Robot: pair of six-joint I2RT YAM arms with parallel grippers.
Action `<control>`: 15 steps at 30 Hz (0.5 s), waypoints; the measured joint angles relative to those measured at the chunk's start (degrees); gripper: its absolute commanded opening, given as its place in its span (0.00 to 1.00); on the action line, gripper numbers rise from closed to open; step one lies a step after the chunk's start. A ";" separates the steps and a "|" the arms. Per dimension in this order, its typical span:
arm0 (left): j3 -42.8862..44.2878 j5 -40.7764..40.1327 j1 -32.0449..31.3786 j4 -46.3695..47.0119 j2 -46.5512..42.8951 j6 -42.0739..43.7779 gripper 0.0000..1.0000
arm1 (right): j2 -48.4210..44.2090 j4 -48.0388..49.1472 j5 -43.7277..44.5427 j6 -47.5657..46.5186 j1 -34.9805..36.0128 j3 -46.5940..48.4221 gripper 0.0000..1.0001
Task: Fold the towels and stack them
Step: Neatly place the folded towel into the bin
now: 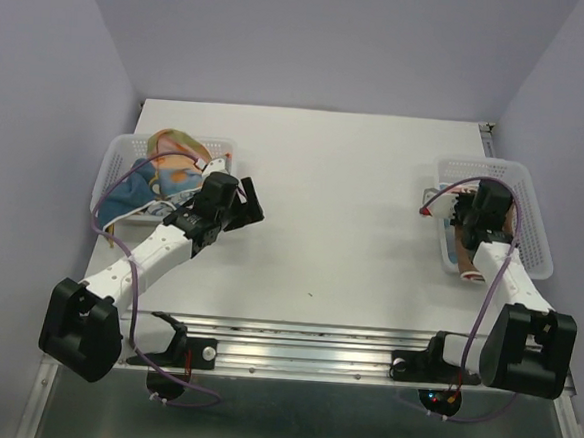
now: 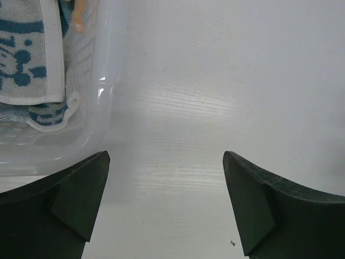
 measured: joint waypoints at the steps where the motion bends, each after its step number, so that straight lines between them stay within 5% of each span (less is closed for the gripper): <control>1: 0.00 -0.04 0.04 0.00 -0.09 0.00 0.99 | 0.63 0.68 -0.37 -0.13 -0.04 0.00 0.06; 15: 0.02 -0.66 0.42 -0.39 -0.26 -0.04 0.99 | 7.74 5.35 -4.26 -0.37 -0.26 -0.02 0.16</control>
